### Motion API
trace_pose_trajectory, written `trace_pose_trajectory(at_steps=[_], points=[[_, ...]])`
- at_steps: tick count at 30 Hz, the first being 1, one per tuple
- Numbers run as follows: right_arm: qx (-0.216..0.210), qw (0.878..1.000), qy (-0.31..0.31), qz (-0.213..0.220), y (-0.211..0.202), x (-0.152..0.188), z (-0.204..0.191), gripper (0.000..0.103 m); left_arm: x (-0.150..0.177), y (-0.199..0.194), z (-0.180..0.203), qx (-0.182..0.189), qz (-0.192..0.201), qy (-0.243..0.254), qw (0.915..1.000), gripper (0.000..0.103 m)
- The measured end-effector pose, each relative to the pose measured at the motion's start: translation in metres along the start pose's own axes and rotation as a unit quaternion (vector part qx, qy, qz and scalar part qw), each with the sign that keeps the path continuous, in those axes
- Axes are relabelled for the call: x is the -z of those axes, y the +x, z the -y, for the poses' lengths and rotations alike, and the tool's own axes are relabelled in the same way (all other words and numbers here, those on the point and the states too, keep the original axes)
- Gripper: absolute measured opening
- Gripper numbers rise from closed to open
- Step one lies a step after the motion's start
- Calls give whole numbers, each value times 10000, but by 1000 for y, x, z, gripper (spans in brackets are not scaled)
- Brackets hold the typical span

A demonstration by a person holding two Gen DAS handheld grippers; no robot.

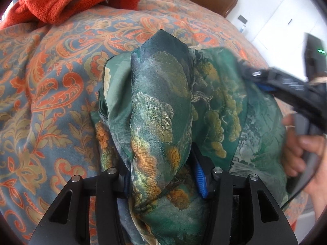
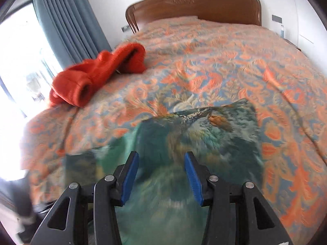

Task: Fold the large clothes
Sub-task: 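Fold the held edge over the rest of the jacket with both grippers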

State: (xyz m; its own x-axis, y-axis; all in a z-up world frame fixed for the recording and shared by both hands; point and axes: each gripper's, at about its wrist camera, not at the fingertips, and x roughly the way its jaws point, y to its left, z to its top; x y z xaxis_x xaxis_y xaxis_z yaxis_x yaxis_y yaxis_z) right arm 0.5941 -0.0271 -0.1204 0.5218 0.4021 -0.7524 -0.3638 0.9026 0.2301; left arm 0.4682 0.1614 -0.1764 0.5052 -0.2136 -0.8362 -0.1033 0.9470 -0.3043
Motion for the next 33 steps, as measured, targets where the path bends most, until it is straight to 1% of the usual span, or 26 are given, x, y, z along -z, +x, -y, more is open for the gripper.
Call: trace_pose_trajectory(at_steps=[1,2,5,7,10,13,23,25,29,30,31,33], points=[[15,9999,-74,-139,18,1,1,48,1,0,1,-43,19,34,10000,51],[-21,9998,-64,-213,27,5,4,48,1,1,3,-82,44,77,9999,52],[-208,9995,73,-244,43,12,16,48,2,3,8,-184,116,177,9996,52],[-255,9993,127,-253,49,16,22,48,2,4,12,-291,166,266,9991,53],[-141,9997,31,-211,53,21,21,48,3,6,16,-406,200,342,9984,53],[16,9998,-114,-169,58,26,17,48,1,7,16,-419,202,345,9983,53],[140,9996,-182,-137,66,28,19,48,1,10,14,-389,149,275,9988,55],[255,9992,-256,-143,65,28,14,48,1,9,14,-381,112,296,9988,55],[756,9951,-595,-244,52,25,-5,48,0,7,16,-379,46,388,9985,56],[910,9927,-762,-229,41,24,-14,48,-1,6,16,-372,38,383,9986,56],[949,9915,-871,-164,30,24,-19,48,-1,6,15,-348,30,360,9987,56],[872,9897,-1130,132,-5,33,-34,48,-2,6,13,-276,-6,307,9991,56]])
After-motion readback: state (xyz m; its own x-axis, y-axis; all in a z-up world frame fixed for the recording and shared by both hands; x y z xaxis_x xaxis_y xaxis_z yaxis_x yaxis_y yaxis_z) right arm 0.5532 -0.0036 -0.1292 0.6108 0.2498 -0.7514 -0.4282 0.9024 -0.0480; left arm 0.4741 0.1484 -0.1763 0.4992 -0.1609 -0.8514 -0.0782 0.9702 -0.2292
